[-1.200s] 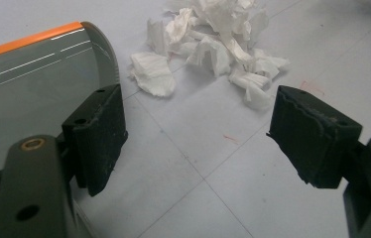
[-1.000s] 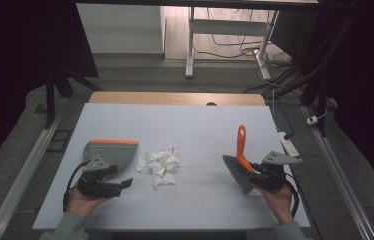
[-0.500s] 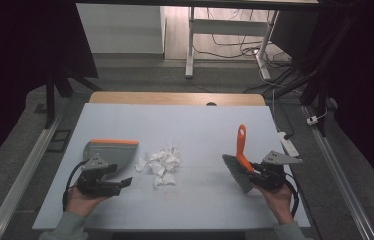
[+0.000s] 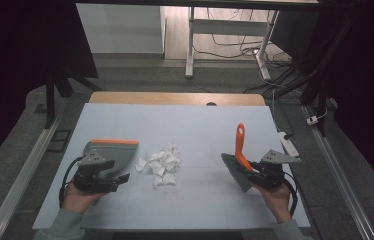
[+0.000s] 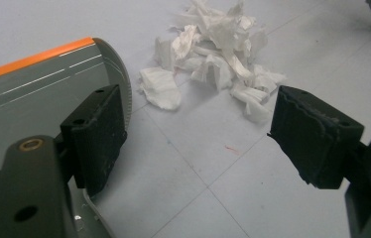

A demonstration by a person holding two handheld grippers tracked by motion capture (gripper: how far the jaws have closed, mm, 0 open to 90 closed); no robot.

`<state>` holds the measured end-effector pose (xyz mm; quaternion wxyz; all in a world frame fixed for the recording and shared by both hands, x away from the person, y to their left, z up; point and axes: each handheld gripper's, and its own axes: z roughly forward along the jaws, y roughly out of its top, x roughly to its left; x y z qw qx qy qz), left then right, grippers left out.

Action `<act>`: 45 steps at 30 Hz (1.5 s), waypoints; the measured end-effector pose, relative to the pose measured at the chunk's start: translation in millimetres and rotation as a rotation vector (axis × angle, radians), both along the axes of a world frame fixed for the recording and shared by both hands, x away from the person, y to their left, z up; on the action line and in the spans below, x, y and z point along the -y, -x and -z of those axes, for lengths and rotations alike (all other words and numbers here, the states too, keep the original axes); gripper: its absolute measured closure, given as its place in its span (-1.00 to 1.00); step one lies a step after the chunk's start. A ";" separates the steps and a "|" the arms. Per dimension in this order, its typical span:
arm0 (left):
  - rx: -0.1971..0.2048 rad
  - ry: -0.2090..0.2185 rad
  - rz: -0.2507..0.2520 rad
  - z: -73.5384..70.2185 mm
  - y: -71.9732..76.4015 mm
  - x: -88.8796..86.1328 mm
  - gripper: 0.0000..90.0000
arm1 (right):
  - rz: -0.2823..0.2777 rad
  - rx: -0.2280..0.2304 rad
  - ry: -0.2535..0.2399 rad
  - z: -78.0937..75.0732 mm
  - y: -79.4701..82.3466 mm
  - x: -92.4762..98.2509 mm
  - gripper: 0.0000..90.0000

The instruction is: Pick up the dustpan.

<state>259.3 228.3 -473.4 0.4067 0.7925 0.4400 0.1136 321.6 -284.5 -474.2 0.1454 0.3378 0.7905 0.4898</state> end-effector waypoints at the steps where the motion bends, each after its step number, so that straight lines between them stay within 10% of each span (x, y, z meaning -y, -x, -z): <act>1: -0.002 -0.003 -0.006 -1.5 0.0 0.2 -0.51 | -0.001 -0.001 0.001 0.4 0.0 0.0 0.57; 11: -0.007 -0.040 -0.053 -19.8 2.9 -1.3 -0.62 | 0.001 -0.003 0.000 0.2 2.4 -0.3 0.57; 25: -0.159 -0.117 -0.168 -33.7 -13.1 -10.1 -0.69 | 0.003 -0.005 0.003 0.0 2.7 0.1 0.57; 29: -0.242 -0.209 -0.281 -27.7 -20.1 -20.3 -0.70 | 0.005 -0.004 -0.001 -0.3 2.2 1.0 0.57; 45: -0.388 -0.215 -0.345 13.6 -14.0 -32.4 -0.85 | 0.009 -0.008 -0.010 -0.8 2.2 3.2 0.57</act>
